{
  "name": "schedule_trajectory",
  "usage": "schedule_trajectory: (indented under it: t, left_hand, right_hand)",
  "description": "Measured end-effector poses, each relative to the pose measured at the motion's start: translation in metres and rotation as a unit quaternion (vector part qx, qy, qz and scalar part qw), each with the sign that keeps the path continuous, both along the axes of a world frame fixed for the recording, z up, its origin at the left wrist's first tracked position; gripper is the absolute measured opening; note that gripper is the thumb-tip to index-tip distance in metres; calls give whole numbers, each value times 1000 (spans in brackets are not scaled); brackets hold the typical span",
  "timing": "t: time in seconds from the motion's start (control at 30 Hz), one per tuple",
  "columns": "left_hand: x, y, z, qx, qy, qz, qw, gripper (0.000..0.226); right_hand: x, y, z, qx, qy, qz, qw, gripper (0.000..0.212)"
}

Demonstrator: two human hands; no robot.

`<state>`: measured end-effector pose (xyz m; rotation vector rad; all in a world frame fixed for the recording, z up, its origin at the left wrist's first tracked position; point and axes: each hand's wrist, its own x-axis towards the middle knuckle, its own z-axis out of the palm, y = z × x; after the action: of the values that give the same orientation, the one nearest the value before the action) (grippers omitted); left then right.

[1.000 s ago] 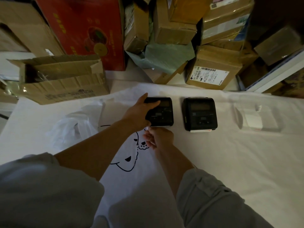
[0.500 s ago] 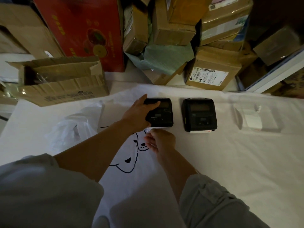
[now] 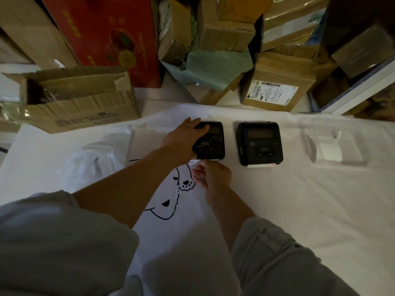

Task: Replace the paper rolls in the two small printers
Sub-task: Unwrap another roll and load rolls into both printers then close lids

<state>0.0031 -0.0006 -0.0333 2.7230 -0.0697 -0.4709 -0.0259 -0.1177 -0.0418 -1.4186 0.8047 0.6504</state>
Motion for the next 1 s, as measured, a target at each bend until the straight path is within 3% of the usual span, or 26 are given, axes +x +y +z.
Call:
schedule_trajectory:
  t: [0.13,0.23,0.4,0.83,1.0]
  left_hand:
    - [0,-2,1,4,7,4,1000,82]
    - [3,-3,1,6,8,8,1000,84]
    - [5,0,1,-1,11,1,1000,85]
    - [3,0,-6,39,-3,-16,999,91]
    - [7,4,-5,34,6,-26,999,91]
  right_hand:
    - [-6,1,-4,-3,7,6,1000,8]
    - [-11,-2,-8,8,16,28,999,11]
    - [1,-16,-7,66,11,-21,998,11]
    - [7,-9,-14,27,-40,-3,999,14]
    - [2,-14,-13,61,-23,2,998,9]
